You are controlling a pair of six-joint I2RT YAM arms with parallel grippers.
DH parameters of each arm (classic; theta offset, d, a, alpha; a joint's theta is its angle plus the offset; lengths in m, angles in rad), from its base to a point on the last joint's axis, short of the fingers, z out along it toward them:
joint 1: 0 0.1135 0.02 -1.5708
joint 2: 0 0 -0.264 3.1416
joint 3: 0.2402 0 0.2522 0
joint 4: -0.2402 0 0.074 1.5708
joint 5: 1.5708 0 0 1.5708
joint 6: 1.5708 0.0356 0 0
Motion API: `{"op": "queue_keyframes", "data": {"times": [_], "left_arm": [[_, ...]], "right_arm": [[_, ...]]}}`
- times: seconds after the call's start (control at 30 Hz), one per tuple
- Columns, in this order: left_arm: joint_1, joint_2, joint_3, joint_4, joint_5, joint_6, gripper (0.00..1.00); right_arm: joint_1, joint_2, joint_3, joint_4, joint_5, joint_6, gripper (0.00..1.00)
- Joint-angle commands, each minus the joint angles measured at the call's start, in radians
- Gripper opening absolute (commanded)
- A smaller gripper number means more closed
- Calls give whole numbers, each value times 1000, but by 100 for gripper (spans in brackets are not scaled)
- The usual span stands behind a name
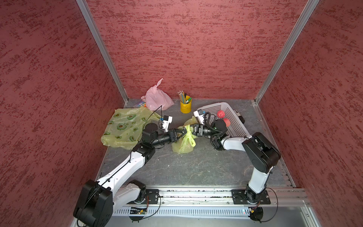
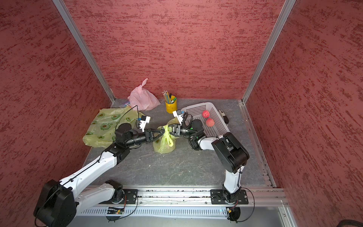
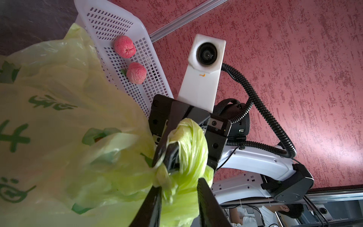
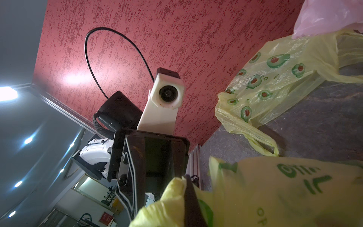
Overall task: Place the peach into a plastic bag & tie a knot
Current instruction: Tie the plastic bag at the center of the board.
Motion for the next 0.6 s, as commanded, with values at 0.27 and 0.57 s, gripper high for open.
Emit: {"op": "queue_keyframes", "data": {"times": [0.27,0.57], "left_arm": [[-9,10,33,12,-1,2,17],[40,-21,-1,-51,-55,4,0]], "right_arm": [[-2,-38,19,18,-26,3,0],[-2,-83,17,-209,-22,-169,0]]}}
